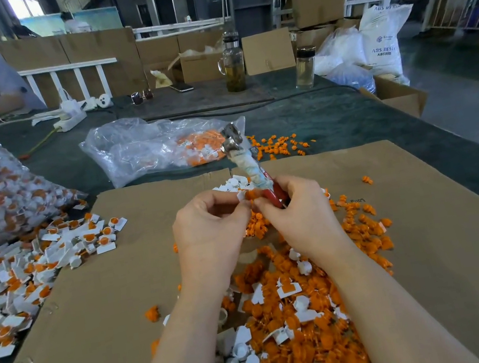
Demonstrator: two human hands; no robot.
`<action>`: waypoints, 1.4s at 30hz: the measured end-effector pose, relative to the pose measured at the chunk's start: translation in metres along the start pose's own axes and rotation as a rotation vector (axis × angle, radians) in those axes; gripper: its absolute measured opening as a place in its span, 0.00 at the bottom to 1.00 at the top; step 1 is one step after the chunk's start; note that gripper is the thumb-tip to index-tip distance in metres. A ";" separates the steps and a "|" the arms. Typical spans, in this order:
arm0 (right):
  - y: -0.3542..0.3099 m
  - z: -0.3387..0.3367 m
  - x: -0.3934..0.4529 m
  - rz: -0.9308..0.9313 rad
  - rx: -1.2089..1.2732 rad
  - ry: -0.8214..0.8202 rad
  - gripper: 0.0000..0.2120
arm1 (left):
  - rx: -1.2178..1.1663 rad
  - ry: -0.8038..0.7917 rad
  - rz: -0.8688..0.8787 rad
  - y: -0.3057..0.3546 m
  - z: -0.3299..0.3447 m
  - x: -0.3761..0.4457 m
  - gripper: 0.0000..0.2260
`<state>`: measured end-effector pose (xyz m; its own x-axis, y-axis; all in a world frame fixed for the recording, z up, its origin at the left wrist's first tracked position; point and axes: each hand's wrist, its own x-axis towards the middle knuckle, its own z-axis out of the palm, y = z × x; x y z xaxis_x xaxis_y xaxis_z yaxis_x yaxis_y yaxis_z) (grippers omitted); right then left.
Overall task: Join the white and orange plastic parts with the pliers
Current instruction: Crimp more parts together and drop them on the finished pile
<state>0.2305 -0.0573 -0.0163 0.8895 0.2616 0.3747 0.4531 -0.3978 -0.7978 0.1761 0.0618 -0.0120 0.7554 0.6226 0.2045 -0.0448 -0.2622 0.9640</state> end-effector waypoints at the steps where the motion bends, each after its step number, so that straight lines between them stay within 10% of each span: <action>1: 0.000 0.000 0.000 0.004 0.006 -0.014 0.07 | 0.000 0.005 -0.010 0.000 0.000 0.000 0.06; 17: -0.001 -0.016 -0.003 0.148 0.243 -0.205 0.05 | -0.316 -0.025 -0.121 0.000 -0.010 0.005 0.03; 26: -0.006 -0.002 -0.003 0.008 0.130 0.007 0.04 | -0.072 -0.001 -0.034 -0.001 -0.003 0.002 0.06; 42: -0.007 -0.009 -0.003 0.094 0.242 -0.135 0.02 | -0.057 0.019 0.049 -0.002 -0.003 0.000 0.05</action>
<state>0.2252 -0.0633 -0.0073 0.9036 0.3544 0.2406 0.3273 -0.2087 -0.9216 0.1741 0.0645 -0.0132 0.7386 0.6243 0.2544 -0.1191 -0.2506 0.9607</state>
